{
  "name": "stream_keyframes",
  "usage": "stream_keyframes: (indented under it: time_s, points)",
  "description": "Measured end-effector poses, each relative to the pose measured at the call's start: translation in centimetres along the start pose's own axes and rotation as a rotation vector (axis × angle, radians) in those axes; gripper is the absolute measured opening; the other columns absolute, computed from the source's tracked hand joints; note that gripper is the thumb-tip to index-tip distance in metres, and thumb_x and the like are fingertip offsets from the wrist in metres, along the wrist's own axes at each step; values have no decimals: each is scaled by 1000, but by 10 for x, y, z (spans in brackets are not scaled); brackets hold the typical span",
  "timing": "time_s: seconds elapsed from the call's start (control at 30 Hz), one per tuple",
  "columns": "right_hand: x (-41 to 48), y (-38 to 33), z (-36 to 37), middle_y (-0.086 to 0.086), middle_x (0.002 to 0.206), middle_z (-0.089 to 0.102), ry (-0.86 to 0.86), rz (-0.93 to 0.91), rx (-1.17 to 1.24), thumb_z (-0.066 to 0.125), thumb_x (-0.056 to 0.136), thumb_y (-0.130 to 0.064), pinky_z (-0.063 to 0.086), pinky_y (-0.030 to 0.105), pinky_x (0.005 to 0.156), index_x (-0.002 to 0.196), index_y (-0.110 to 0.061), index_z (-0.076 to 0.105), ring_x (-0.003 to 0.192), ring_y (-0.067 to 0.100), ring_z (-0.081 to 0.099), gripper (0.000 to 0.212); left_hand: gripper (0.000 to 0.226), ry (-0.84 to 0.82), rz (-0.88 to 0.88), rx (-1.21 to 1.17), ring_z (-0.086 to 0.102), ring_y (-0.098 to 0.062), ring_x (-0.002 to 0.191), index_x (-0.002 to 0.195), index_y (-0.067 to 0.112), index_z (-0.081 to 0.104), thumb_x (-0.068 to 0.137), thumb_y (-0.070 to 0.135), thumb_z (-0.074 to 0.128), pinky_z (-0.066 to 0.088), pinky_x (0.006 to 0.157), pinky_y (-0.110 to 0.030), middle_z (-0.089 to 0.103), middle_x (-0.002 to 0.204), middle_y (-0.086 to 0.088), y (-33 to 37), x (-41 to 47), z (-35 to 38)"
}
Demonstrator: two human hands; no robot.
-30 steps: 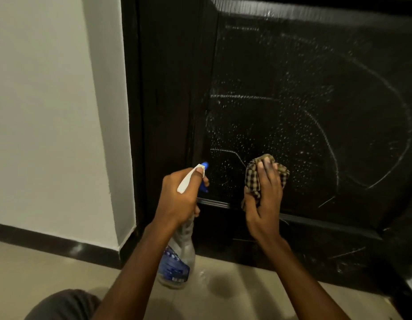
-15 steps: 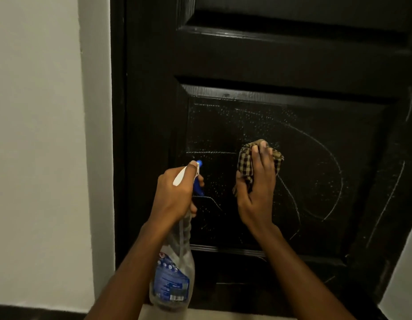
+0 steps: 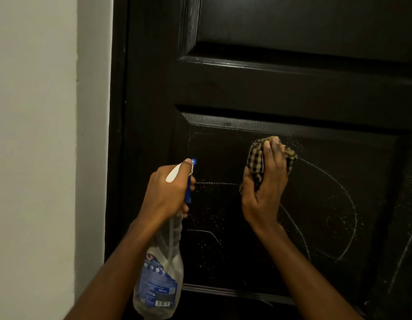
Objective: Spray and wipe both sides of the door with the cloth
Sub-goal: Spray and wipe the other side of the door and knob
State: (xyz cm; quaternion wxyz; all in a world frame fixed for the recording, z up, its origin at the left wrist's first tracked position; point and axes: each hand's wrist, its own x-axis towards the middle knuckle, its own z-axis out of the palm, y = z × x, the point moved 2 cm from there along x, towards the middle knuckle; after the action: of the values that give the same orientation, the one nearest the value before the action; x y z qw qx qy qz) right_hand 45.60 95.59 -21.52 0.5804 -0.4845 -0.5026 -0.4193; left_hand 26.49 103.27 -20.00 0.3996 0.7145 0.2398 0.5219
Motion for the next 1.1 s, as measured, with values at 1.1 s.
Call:
stream_keyframes:
  time_s: [1.1]
  points:
    - [-21, 11, 111, -3, 169, 19, -533, -687, -597, 38, 106, -46, 14, 58, 123, 160, -30, 26, 156, 19, 15, 58, 45, 181, 38, -25, 60, -23, 44, 79, 17, 69, 103, 44, 41, 53, 43, -33, 72, 73, -1, -20, 15, -55]
